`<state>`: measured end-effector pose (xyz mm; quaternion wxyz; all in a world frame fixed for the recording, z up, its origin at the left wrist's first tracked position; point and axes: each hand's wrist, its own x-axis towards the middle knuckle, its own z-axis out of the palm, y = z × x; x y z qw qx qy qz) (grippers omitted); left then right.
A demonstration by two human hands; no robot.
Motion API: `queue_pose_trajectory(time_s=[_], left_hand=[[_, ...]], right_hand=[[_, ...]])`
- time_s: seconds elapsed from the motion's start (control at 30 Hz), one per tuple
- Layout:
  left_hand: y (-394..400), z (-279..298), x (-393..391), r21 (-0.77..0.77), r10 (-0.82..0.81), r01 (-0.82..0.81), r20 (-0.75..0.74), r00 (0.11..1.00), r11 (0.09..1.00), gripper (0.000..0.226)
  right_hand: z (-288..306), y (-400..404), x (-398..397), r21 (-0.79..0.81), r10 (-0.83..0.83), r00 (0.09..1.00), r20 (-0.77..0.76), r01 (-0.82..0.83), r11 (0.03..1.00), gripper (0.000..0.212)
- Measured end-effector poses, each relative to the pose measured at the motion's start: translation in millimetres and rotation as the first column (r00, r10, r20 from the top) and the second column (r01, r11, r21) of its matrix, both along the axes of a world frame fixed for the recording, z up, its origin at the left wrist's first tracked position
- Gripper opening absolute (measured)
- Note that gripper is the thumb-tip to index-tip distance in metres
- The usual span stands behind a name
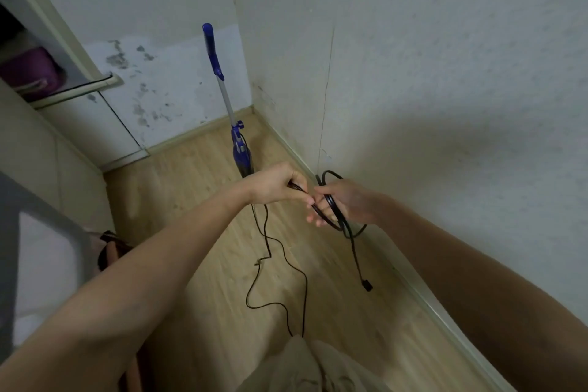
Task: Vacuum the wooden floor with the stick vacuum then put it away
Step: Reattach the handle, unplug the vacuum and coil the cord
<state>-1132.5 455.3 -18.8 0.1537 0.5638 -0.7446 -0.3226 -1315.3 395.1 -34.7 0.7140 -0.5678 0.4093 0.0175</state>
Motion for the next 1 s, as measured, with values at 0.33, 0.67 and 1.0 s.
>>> queue_pose_trajectory(time_s=[0.33,0.67,1.0], left_hand=[[39,-61,30,-0.01,0.203,-0.203,0.031,0.979,0.979,0.027],[-3,-19,3,-0.004,-0.12,0.128,0.325,0.938,0.992,0.03],[-8,-17,3,-0.007,-0.095,0.102,0.312,0.945,0.995,0.035]], right_hand=[[4,-13,-34,0.355,-0.283,0.918,0.28,0.175,0.919,0.049],[10,2,-17,0.152,-0.036,0.998,0.051,0.028,0.988,0.04],[-2,7,-18,-0.205,-0.075,0.997,0.015,0.076,0.976,0.044]])
